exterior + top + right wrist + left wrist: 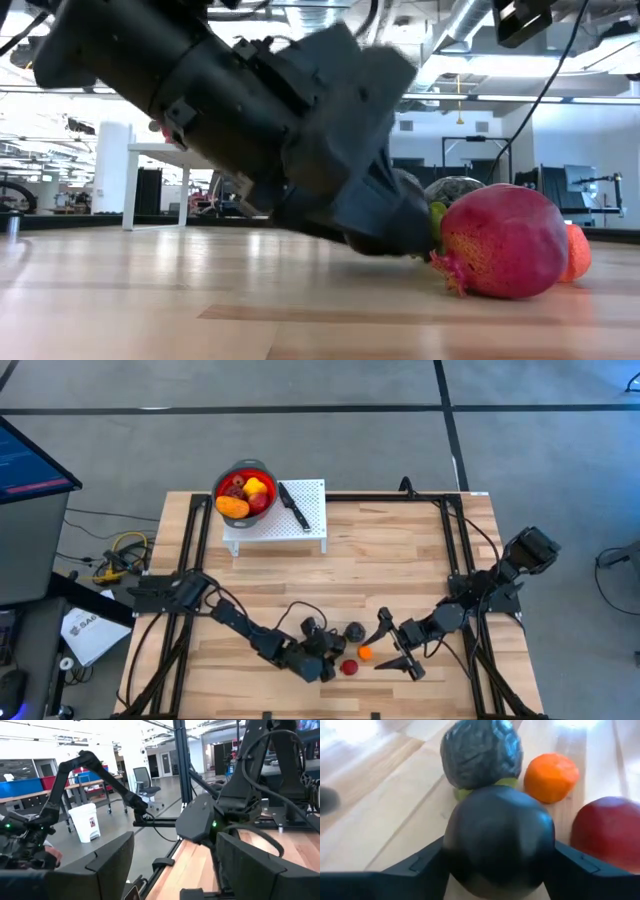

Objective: Pick & Place Fruit
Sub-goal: Put the purple plum into the red strainer bowl on the shelf

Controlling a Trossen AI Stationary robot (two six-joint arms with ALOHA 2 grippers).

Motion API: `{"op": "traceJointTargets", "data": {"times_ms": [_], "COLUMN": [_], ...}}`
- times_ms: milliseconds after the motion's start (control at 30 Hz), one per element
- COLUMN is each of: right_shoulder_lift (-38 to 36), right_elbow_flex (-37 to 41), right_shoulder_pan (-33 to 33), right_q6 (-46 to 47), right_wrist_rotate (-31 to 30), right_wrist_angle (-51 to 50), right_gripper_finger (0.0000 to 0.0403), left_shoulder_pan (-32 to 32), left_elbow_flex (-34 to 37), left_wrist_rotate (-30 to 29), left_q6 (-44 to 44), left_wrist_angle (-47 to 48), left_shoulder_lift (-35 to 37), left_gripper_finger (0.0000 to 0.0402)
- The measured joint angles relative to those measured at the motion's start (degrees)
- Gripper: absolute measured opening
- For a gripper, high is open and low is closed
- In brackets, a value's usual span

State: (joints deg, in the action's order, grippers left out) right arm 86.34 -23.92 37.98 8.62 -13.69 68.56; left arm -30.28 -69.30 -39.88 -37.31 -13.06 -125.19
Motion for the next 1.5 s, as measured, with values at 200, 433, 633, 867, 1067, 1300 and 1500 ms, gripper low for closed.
{"op": "traceJointTargets", "data": {"times_ms": [200, 433, 633, 867, 1067, 1300, 1500], "right_shoulder_lift": [0.0, 0.0, -0.02, -0.02, -0.01, -0.02, 0.0], "right_elbow_flex": [0.0, 0.0, 0.0, 0.0, 0.0, 0.0, 0.0], "right_shoulder_pan": [-0.11, -0.11, -0.61, -0.61, -0.59, -0.59, -0.55], "right_q6": [0.46, 0.44, 0.45, 1.78, 2.45, 3.47, 3.48], "right_wrist_rotate": [-0.18, -0.18, -0.19, -2.12, -2.23, -2.89, -2.93], "right_wrist_angle": [-1.28, -2.71, -2.63, -2.54, -2.57, -2.58, -2.58], "right_gripper_finger": [0.0276, 0.0276, 0.0276, 0.0276, 0.0276, 0.0276, 0.0276], "left_shoulder_pan": [-0.94, 0.83, 13.43, 35.11, 48.93, 59.07, 62.68], "left_elbow_flex": [0.07, -0.04, -0.11, -0.09, -0.07, -0.04, -0.04], "left_wrist_rotate": [0.04, -0.83, -3.17, -6.15, -5.01, 2.36, 3.15], "left_q6": [0.7, 4.8, 11.5, 24.46, 25.95, 23.28, 21.84], "left_wrist_angle": [5.27, 19.77, 31.77, 34.14, 35.07, 37.09, 40.59], "left_shoulder_lift": [6.08, 27.03, 44.6, 53.02, 53.9, 50.99, 47.41], "left_gripper_finger": [0.0226, 0.025, 0.0228, 0.0251, 0.0251, 0.0244, 0.0255]}}
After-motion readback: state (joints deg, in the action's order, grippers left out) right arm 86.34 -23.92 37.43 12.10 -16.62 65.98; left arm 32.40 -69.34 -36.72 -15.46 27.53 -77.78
